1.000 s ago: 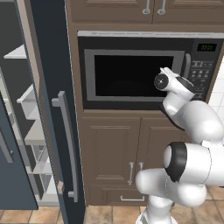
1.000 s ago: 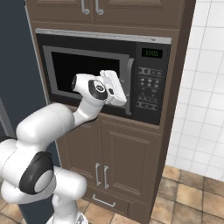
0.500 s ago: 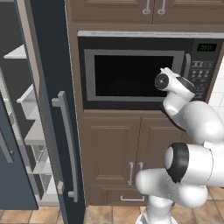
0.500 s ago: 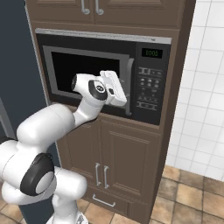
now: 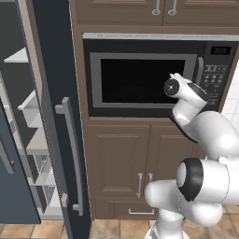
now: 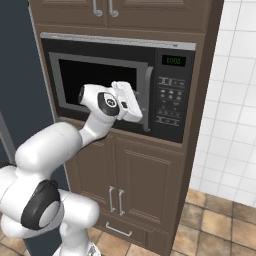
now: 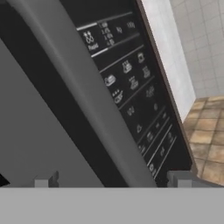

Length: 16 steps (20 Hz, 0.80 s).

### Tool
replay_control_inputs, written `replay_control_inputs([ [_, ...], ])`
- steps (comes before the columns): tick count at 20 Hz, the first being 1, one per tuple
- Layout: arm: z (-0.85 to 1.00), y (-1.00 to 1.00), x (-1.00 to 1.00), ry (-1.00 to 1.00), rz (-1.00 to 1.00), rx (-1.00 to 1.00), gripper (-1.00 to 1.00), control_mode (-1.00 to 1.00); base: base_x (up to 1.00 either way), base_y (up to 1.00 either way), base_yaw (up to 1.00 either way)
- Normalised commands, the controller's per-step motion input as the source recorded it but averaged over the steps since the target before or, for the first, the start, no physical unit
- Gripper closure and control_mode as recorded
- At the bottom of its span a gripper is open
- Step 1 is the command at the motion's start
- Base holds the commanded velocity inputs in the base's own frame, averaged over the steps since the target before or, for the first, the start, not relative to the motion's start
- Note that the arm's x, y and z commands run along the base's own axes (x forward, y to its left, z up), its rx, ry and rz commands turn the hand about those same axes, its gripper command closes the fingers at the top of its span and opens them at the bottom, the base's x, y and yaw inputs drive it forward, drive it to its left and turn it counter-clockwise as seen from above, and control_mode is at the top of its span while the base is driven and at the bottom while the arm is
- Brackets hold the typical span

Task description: Transport the shrimp from the fridge to the microwave and turn on the microwave.

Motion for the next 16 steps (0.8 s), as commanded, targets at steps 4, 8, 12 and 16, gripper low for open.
replay_control_inputs([
  [4, 0.02, 0.1, -0.21, 0.0, 0.0, 0.0, -1.0, -1.0, 0.0, 0.0, 0.0],
  [8, 0.0, 0.05, -0.33, 0.0, 0.0, 0.0, -1.0, -1.0, 0.0, 0.0, 0.0],
  [12, 0.0, 0.03, -0.44, 0.0, 0.0, 0.0, -1.0, -1.0, 0.0, 0.0, 0.0],
  [16, 0.0, 0.03, -0.53, 0.0, 0.0, 0.0, -1.0, -1.0, 0.0, 0.0, 0.0],
])
